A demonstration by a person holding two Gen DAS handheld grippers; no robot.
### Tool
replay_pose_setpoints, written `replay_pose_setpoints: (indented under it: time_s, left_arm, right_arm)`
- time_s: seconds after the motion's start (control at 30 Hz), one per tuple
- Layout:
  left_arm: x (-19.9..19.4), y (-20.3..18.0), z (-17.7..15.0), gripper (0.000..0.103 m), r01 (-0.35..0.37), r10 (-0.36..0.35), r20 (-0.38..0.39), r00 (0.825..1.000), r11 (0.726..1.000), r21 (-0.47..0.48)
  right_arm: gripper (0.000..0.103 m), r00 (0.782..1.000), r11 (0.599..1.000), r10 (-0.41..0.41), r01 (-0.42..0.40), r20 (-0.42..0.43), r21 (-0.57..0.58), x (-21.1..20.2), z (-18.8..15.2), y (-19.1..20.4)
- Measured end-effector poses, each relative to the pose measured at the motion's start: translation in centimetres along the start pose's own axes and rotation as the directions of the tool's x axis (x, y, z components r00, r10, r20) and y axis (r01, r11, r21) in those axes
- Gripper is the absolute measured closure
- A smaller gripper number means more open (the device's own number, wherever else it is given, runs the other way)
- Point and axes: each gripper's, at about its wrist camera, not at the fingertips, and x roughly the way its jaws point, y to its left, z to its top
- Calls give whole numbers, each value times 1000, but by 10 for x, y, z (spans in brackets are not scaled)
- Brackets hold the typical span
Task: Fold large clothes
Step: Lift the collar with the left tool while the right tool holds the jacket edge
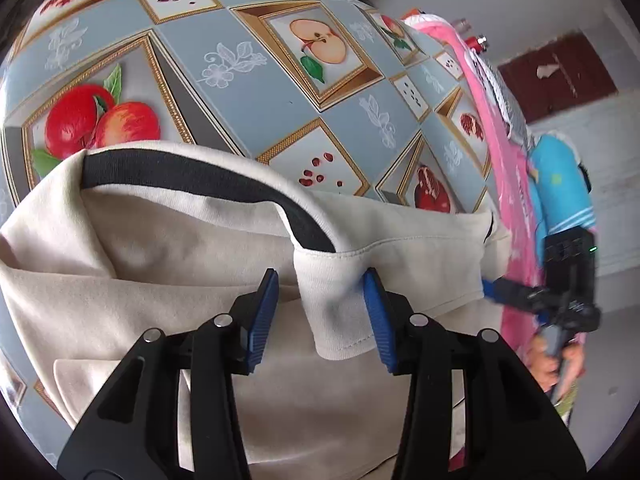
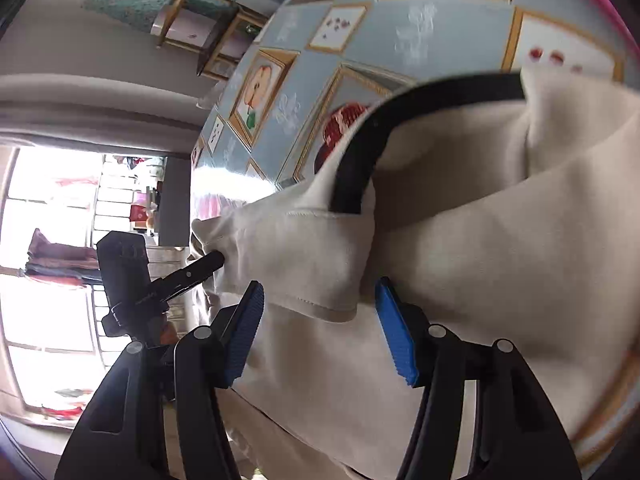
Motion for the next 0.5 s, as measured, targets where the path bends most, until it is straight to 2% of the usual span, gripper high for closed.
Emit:
replay_pose_setpoints:
  time_s: [0.1, 0.2, 0.23, 0.3, 0.37, 0.4, 0.47, 0.5]
  left_arm:
    - [-1, 2, 1, 61, 32, -32, -6, 999, 999, -24]
    - [-7, -2, -2, 62, 103, -103, -10, 995, 995, -3]
    - [-6, -3, -3, 62, 101, -101, -16, 995, 995, 1]
    - [-2, -3, -5, 63, 78, -78, -41, 996, 997, -3]
    - [2, -9, -8, 68, 29, -27, -47, 999, 999, 30]
    - [2, -15, -8, 71, -7, 10, -41, 999, 997, 76]
    - [4, -30, -9, 86, -81, 85, -15, 996, 981, 178]
    - [4, -38, -9, 89, -122, 123, 11, 992, 965, 232]
  right_arm:
    - [49, 999, 999, 41, -41, -9, 17, 10, -3, 0]
    - [56, 998, 997, 69, -69, -14, 40, 13, -6, -4]
    - [63, 997, 996, 72, -71, -14, 46, 13, -6, -5]
    - [70, 996, 994, 84, -83, -18, 67, 14, -7, -11]
    - [82, 996, 995, 84, -83, -21, 47, 16, -7, -9]
    - [84, 997, 997, 74, -74, -19, 27, 16, -7, -6]
    - [89, 999, 999, 31, -31, -5, -25, 12, -3, 2]
    - [90, 1000, 998, 3, -2, 9, -55, 11, 0, 8]
